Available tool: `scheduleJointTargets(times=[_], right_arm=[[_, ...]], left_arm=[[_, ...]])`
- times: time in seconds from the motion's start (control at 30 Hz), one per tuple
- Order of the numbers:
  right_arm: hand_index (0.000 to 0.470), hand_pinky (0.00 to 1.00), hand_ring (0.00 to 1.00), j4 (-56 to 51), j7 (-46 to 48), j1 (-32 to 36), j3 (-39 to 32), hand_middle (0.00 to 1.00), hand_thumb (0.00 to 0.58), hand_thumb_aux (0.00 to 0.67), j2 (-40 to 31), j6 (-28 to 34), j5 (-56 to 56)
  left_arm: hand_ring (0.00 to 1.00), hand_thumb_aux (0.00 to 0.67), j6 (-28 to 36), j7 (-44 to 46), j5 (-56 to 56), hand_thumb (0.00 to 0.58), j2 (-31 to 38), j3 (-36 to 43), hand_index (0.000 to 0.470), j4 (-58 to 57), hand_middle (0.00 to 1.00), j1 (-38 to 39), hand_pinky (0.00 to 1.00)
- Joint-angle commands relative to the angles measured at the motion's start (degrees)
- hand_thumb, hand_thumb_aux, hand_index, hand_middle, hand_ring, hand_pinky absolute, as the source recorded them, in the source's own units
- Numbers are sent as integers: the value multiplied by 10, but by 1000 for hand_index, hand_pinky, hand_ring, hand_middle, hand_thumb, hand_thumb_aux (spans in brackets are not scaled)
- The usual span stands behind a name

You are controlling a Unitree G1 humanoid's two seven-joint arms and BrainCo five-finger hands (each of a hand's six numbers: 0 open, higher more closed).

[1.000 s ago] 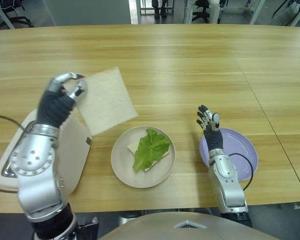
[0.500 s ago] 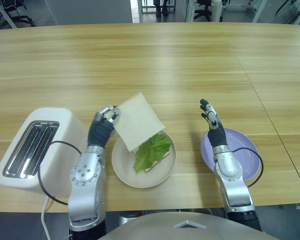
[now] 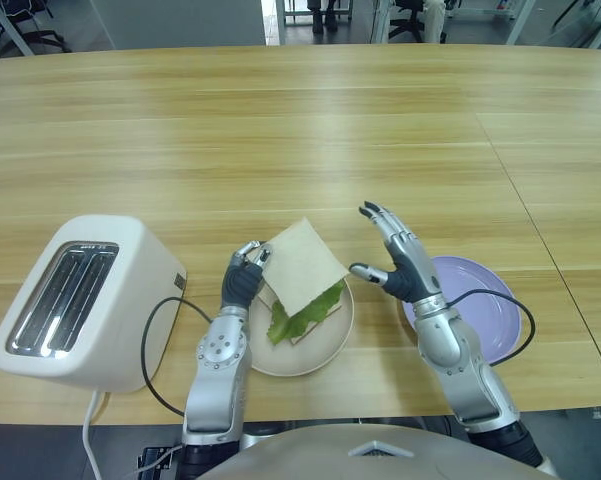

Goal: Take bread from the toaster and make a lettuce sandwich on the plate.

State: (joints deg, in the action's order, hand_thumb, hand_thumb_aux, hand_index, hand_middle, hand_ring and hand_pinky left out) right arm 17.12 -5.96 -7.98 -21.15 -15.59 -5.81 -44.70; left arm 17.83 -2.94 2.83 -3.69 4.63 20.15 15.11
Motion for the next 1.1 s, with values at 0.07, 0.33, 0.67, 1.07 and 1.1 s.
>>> scheduleJointTargets(times=[0.07, 0.33, 0.67, 1.07, 1.1], right_arm=[[0, 0, 0, -26, 1, 8, -34, 0, 0, 0, -39, -30, -68], [0, 0, 0, -58, 8, 40, -64, 0, 0, 0, -80, -94, -83], [0, 0, 0, -129, 11, 52, -102, 0, 0, 0, -67, -209, -9], [0, 0, 0, -167, 29, 25, -144, 0, 0, 0, -42, -228, 0], [0, 0, 0, -169, 31, 22, -144, 0, 0, 0, -42, -228, 1]], left_arm=[[1000, 670, -23, -16, 5, 580, -9, 4, 460, -40, 1000, 9, 1000], [1000, 670, -32, -33, 8, 580, -13, 15, 460, -59, 1000, 16, 1000], [1000, 670, -16, -37, 16, 580, -4, 32, 460, -38, 1000, 33, 1000], [1000, 670, -2, -44, 31, 580, 2, 39, 460, -41, 1000, 43, 1000], [1000, 670, -1, -44, 32, 580, 2, 40, 460, -39, 1000, 44, 1000]])
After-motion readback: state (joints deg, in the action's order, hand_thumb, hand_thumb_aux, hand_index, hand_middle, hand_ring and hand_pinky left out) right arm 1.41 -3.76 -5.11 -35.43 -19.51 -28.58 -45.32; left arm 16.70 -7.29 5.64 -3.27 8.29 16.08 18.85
